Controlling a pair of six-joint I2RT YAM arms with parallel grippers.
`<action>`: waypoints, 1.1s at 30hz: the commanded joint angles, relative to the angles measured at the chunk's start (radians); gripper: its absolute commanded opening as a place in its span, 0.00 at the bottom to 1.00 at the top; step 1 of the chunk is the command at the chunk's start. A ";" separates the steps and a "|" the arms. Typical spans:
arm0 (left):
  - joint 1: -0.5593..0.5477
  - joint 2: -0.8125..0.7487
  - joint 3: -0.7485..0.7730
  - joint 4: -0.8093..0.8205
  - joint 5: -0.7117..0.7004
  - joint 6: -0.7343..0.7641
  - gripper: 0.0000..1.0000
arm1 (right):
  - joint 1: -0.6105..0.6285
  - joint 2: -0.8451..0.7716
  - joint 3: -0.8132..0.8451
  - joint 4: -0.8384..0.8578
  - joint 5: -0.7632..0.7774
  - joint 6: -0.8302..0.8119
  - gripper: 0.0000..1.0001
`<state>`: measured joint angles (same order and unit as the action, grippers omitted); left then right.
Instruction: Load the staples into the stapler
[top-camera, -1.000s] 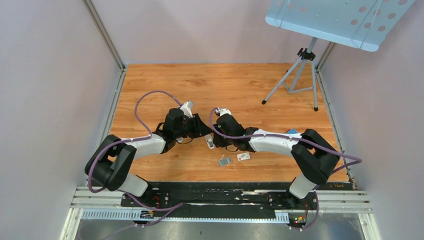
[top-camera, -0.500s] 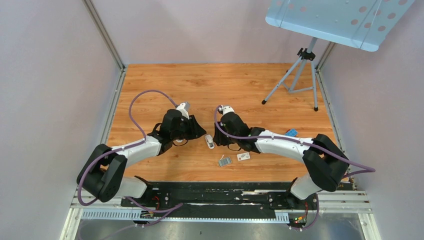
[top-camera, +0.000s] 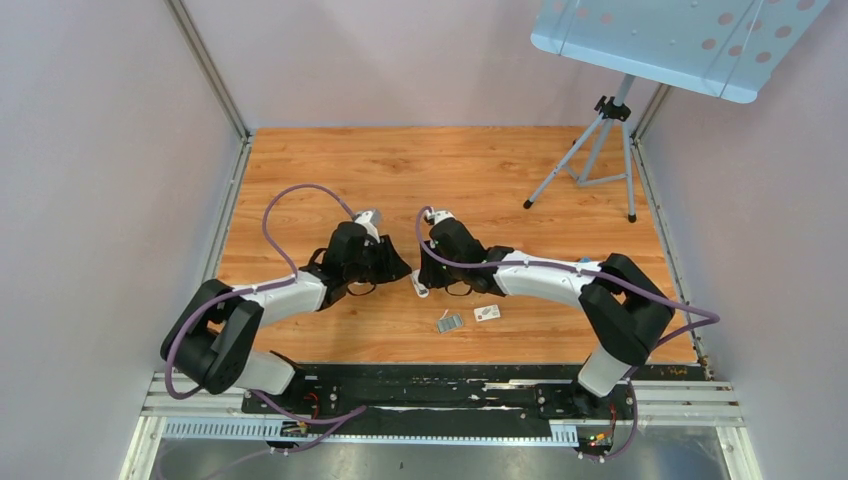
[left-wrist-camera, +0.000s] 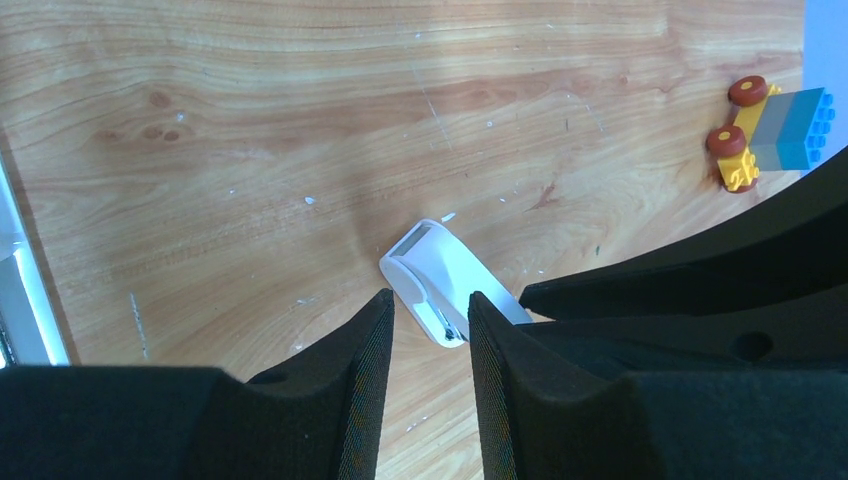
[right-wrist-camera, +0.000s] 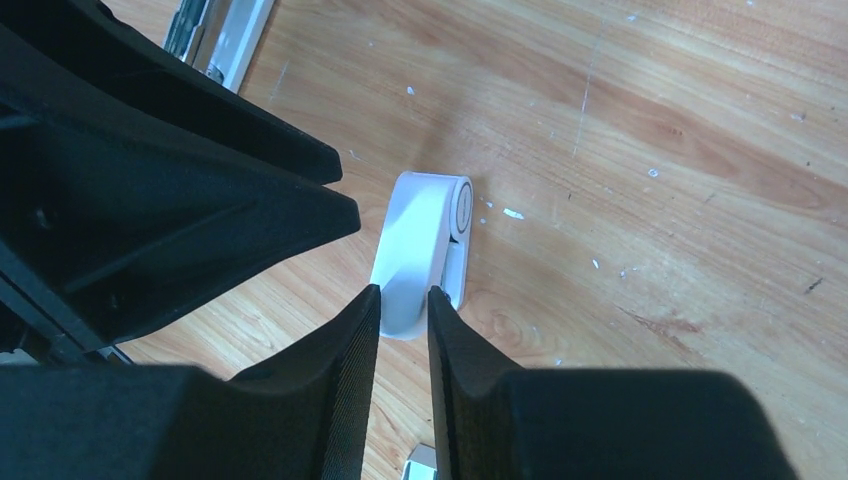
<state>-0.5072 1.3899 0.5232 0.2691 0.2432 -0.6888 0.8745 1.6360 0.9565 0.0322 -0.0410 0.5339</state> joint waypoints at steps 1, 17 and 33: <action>-0.007 0.033 -0.019 0.049 0.014 -0.009 0.37 | -0.011 0.028 -0.008 -0.026 -0.019 0.025 0.27; -0.008 0.099 -0.065 0.133 0.033 -0.018 0.34 | -0.009 0.085 -0.120 0.038 -0.035 0.054 0.26; -0.008 -0.037 -0.006 -0.031 0.021 0.019 0.38 | -0.012 -0.042 -0.006 -0.136 0.015 -0.013 0.36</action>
<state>-0.5083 1.4258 0.4713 0.3222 0.2687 -0.7059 0.8700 1.6535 0.9054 0.0727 -0.0624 0.5709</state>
